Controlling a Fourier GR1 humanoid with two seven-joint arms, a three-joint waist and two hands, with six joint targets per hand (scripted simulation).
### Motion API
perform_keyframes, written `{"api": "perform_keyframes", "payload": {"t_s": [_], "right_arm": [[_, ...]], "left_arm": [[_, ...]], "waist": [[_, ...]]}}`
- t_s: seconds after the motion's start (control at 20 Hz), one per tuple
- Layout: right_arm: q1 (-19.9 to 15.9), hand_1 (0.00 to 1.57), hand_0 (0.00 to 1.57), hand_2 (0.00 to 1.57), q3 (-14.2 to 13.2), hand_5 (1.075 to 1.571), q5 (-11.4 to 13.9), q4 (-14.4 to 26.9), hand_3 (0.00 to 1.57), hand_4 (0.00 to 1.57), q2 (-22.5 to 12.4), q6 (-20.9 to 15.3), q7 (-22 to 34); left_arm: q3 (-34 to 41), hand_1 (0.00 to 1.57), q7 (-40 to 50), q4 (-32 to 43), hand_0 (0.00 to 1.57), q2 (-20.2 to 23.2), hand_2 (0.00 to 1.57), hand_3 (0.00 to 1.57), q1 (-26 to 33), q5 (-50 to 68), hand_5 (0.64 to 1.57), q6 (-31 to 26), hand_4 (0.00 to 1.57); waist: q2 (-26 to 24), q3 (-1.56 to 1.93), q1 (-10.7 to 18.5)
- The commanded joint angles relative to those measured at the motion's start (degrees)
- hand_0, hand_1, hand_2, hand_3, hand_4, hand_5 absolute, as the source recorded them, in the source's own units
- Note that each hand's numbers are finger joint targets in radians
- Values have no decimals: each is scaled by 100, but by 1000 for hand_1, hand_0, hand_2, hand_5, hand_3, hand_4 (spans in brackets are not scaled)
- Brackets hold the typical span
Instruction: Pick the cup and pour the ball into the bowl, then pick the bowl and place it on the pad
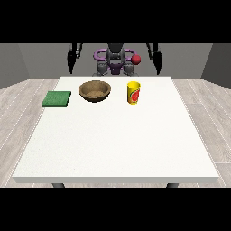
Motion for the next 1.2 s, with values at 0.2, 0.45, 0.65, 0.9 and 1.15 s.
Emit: {"api": "perform_keyframes", "payload": {"t_s": [0.2, 0.45, 0.65, 0.9, 1.15], "right_arm": [[-22, 0, 0, 0, -77, 1533, -75, -553, 0, 875, -269, 82, 503], [574, 0, 0, 0, 334, 1530, -752, -1384, 0, 860, 356, -4, 1975], [16, 0, 0, 0, 170, 1528, -759, -1944, 0, 823, 313, -418, 2728], [-266, 0, 0, 0, -170, 1549, -838, -2500, 0, 760, 36, -327, 2659], [-661, 0, 0, 0, 191, 1550, -534, -2246, 0, 730, 386, -343, 1789]], "left_arm": [[38, 0, 515, -559, 0, 151, 0, 0, -50, 96, 1566, -32, 664], [-481, 0, 1913, -940, 0, -573, 0, 0, 226, 639, 1564, 810, 634], [-985, 0, 2862, -1632, 0, -583, 0, 0, -534, 283, 1563, 1337, 601], [-790, 0, 2141, -1376, 0, -588, 0, 0, -1077, -51, 1557, 1373, 591], [-310, 0, 1094, -599, 0, -455, 0, 0, -1719, -9, 1544, 1236, 583]], "waist": [[-1469, 99, -25], [-2499, 143, -612], [-2119, 148, -379], [-1045, 146, -567], [80, 144, -673]]}}
